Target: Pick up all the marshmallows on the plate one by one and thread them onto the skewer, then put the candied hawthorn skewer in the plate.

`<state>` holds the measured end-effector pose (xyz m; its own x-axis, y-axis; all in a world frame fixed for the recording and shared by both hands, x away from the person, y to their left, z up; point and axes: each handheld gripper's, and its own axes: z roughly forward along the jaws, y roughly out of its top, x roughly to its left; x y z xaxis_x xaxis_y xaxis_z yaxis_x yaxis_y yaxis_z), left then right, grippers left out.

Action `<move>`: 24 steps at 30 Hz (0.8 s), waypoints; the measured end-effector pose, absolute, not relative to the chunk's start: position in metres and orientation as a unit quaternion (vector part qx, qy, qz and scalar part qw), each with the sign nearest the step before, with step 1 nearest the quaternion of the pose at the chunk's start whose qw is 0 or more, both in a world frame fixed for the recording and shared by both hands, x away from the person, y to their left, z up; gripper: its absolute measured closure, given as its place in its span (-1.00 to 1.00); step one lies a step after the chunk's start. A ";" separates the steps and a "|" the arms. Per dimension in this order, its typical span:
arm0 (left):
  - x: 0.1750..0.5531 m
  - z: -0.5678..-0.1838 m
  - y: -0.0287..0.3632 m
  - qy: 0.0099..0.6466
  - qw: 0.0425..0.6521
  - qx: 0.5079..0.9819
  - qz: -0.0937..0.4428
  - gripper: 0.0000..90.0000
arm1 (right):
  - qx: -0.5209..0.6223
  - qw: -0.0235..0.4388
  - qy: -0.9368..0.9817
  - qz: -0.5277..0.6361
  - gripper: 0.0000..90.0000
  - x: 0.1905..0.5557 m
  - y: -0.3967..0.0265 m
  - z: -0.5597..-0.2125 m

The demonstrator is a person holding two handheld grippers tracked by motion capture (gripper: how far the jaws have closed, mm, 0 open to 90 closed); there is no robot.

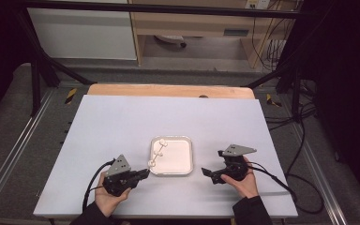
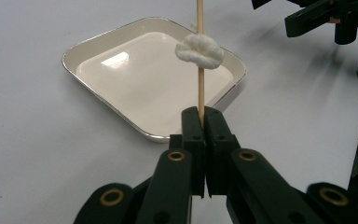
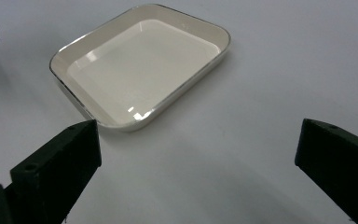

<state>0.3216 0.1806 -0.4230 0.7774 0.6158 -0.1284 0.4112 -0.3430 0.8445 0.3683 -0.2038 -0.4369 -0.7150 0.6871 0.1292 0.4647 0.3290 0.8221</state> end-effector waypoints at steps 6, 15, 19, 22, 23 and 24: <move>0.325 -0.419 0.179 0.312 0.467 0.820 0.108 0.96 | 0.362 0.129 0.808 0.447 -0.98 0.364 -0.221 -0.441; 0.334 -0.412 0.172 0.314 0.453 0.827 0.110 0.96 | 0.369 0.138 0.808 0.439 -0.98 0.358 -0.236 -0.447; 0.338 -0.408 0.168 0.315 0.450 0.828 0.111 0.96 | 0.371 0.143 0.810 0.432 -0.98 0.355 -0.240 -0.448; 0.342 -0.406 0.165 0.317 0.446 0.829 0.112 0.96 | 0.371 0.142 0.810 0.432 -0.98 0.355 -0.242 -0.449; 0.343 -0.405 0.164 0.318 0.445 0.830 0.111 0.96 | 0.372 0.142 0.809 0.432 -0.98 0.355 -0.243 -0.449; 0.344 -0.405 0.163 0.319 0.445 0.830 0.111 0.96 | 0.372 0.142 0.810 0.431 -0.98 0.355 -0.244 -0.449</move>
